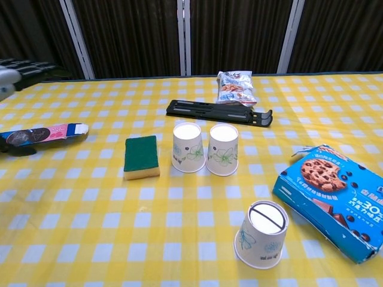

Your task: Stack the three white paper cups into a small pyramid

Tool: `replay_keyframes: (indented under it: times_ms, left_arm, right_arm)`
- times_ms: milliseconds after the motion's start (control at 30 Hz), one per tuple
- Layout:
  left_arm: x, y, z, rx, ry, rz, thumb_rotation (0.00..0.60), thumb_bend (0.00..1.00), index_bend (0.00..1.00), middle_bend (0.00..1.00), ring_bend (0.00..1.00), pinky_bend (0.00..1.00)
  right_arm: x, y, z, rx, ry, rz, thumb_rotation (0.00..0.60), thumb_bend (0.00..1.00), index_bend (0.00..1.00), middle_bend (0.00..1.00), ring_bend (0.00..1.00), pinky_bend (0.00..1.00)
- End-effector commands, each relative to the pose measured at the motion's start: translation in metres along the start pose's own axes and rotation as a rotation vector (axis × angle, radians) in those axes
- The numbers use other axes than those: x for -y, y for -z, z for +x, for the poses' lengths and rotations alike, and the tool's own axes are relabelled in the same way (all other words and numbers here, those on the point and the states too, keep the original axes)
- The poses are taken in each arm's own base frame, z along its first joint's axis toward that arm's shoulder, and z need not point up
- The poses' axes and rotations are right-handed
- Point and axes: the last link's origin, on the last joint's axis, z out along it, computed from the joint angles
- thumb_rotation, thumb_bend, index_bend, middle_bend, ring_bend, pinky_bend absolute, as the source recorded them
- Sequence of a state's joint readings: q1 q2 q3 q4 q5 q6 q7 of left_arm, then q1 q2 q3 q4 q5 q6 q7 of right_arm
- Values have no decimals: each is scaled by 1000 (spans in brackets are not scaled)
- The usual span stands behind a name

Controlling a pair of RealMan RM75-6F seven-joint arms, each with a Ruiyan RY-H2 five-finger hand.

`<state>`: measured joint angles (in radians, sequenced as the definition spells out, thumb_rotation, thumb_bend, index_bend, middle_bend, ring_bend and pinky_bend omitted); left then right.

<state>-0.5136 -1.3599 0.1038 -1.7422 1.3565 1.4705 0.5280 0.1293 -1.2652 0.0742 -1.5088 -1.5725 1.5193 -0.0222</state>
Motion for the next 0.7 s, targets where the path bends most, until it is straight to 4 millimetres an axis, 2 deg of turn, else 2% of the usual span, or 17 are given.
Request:
replay_keyframes:
  times_ms: [33, 200, 300, 433, 700]
  left_arm:
    - [28, 45, 3, -30, 45, 67, 600, 149, 0, 0, 0, 0]
    - [46, 69, 3, -63, 51, 102, 600, 150, 0, 0, 0, 0]
    - [54, 75, 2, -73, 63, 120, 600, 149, 0, 0, 0, 0]
    - [58, 76, 3, -76, 68, 126, 600, 150, 0, 0, 0, 0]
    - [57, 76, 2, -72, 74, 113, 600, 149, 0, 0, 0, 0]
  right_arm:
    - [5, 0, 1, -2, -10, 27, 600, 95, 0, 0, 0, 0]
    - [16, -2, 2, 10, -44, 68, 600, 96, 20, 0, 0, 0]
    - [36, -5, 9, 30, -68, 143, 600, 109, 98, 0, 0, 0]
    - [74, -10, 15, 99, -89, 274, 600, 156, 208, 0, 0, 0]
    - [133, -11, -3, 316, -98, 437, 600, 174, 282, 6, 0, 0]
